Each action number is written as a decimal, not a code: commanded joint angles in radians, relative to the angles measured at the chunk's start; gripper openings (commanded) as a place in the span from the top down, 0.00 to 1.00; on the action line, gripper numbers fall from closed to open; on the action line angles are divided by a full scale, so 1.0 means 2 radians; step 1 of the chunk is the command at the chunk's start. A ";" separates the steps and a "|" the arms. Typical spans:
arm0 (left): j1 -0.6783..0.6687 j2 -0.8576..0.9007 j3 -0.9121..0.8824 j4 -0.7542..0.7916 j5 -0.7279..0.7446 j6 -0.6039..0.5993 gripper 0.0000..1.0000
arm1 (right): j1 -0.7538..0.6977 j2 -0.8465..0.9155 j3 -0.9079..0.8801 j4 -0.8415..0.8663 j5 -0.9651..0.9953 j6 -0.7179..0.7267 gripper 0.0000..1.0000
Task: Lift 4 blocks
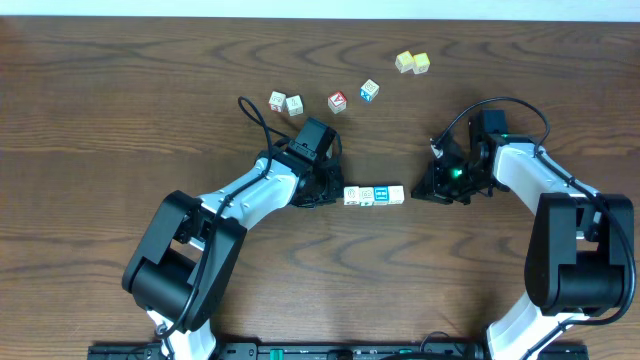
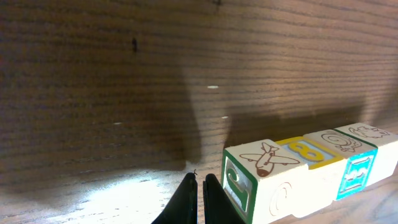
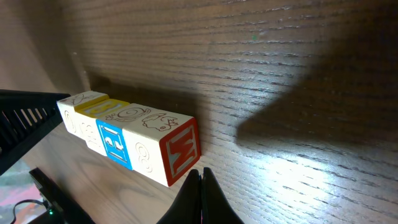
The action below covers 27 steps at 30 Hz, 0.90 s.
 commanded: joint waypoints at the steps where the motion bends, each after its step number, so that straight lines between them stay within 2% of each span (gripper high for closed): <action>1: -0.001 0.003 0.000 -0.001 0.016 -0.004 0.93 | -0.001 0.001 0.006 0.002 -0.011 -0.010 0.99; 27: -0.001 0.003 0.000 -0.008 0.034 0.013 0.93 | 0.028 0.001 0.006 0.019 -0.007 -0.008 0.99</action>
